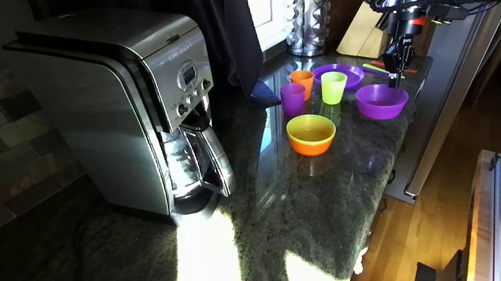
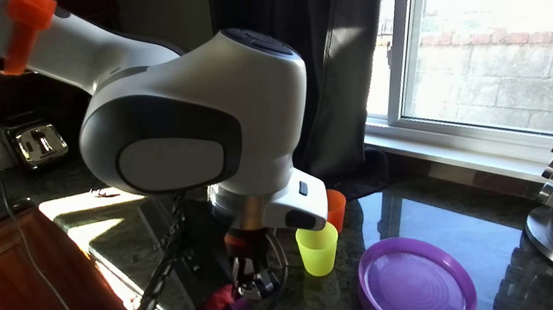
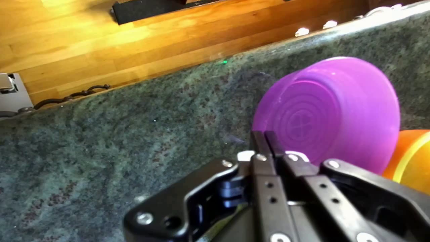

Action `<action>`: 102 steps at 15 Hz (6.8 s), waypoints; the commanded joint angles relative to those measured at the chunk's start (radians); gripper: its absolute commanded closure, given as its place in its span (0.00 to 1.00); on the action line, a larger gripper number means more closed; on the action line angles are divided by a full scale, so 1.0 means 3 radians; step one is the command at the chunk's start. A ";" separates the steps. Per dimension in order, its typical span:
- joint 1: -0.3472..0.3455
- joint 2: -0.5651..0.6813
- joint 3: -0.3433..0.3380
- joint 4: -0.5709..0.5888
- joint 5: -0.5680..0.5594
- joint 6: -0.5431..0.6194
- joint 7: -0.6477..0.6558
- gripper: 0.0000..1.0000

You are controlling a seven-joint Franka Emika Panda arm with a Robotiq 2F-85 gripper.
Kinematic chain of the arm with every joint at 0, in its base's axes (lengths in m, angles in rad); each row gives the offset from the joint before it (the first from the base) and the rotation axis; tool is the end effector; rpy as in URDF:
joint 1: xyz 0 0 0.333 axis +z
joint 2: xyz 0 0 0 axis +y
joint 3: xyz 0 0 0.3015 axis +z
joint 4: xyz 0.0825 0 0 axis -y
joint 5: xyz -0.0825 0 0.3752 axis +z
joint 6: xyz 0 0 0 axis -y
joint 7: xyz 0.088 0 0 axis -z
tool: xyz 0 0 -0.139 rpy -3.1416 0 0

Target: Unstack the bows and then stack the cups on the table

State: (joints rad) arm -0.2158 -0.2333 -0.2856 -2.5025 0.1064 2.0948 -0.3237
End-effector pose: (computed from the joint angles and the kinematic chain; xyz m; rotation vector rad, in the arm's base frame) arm 0.3686 -0.1878 0.3123 -2.9055 0.3300 0.1611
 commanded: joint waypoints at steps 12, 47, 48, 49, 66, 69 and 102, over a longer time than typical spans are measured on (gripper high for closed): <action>0.0056 0.0504 0.0110 0.0002 0.0288 0.0663 0.0087 0.94; 0.0545 0.0718 0.0767 0.0314 0.0507 0.0559 0.1306 0.35; 0.0547 0.0735 0.0771 0.0330 0.0514 0.0558 0.1309 0.35; 0.0552 0.0748 0.0774 0.0339 0.0523 0.0556 0.1306 0.33; 0.0595 0.0804 0.0824 0.0416 0.0477 0.0520 0.1309 0.98; 0.0595 0.0804 0.0825 0.0414 0.0439 0.0530 0.1325 1.00; 0.0640 0.0633 0.0805 0.0833 0.0924 0.0635 0.1098 0.99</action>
State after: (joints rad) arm -0.0361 -0.1184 -0.0608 -2.3066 0.3833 2.2341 -0.0579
